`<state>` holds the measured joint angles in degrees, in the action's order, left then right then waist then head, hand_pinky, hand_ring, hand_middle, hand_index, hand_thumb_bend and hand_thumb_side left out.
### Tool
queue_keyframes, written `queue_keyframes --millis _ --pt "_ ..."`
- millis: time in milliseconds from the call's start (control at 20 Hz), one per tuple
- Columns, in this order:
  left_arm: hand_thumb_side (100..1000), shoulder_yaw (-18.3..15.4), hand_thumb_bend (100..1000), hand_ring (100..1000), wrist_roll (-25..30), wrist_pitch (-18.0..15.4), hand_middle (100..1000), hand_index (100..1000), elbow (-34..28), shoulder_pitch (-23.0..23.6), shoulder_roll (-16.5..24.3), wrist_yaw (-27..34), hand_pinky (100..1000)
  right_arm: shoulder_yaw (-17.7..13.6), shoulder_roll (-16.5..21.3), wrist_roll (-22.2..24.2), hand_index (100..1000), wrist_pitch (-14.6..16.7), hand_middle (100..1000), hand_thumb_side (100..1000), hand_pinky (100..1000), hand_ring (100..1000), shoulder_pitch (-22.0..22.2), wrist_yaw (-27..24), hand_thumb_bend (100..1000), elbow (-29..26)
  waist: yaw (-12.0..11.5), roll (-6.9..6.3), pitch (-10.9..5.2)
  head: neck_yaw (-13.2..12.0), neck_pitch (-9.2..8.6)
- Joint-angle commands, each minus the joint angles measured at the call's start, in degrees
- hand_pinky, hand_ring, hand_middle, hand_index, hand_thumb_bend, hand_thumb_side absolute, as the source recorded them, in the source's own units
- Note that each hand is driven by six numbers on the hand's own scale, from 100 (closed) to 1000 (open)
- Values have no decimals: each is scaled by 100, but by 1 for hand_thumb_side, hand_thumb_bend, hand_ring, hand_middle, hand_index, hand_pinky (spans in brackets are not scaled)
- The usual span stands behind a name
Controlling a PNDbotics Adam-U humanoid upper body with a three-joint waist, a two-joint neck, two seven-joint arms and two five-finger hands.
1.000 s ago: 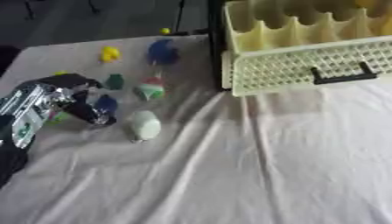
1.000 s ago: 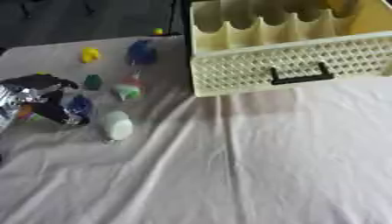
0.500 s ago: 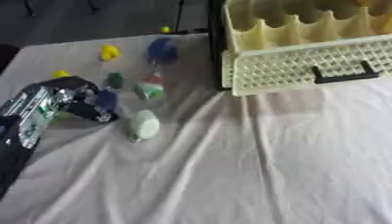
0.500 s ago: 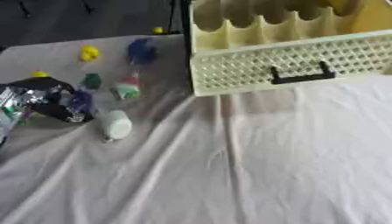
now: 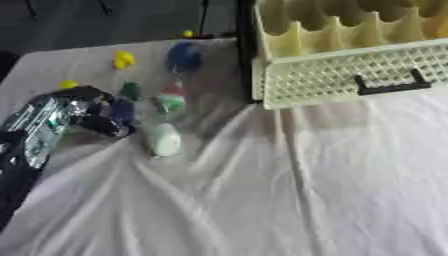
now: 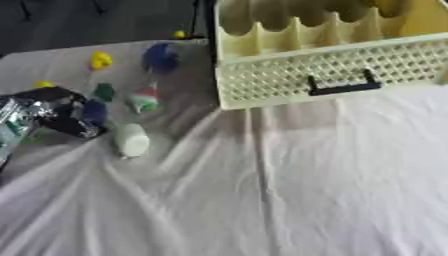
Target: Pick up objects from table and place into drawer.
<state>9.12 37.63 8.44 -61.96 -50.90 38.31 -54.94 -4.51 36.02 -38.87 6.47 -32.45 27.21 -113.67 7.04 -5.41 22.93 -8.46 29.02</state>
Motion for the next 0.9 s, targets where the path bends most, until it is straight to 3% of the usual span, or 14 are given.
queue_keyframes --millis 50,600,750,800,900 --pt "624 -71 478 530 380 -24 595 932 -51 -129 133 16 314 -5 127 16 808 -12 690 810 583 659 -44 36 100 -93 -2 13 -158 8 -5" --pt "632 -261 443 536 997 70 597 930 -163 -260 244 86 322 40 121 49 809 -15 688 803 583 659 -17 49 100 -93 -34 -11 -238 -10 50" --pt "720 -317 436 536 928 151 592 921 -199 -285 233 115 318 54 123 66 809 -13 687 801 583 659 -16 43 100 -93 -38 -5 -248 -8 55" --pt "798 -332 410 536 875 197 589 913 -203 -292 222 140 315 59 119 72 808 -11 687 800 583 659 -18 40 100 -93 -39 -5 -249 -5 53" --pt "806 -342 415 536 740 328 586 906 -179 -301 186 197 316 66 109 83 808 -11 687 800 583 659 -17 36 100 -93 -38 -6 -246 -8 40"
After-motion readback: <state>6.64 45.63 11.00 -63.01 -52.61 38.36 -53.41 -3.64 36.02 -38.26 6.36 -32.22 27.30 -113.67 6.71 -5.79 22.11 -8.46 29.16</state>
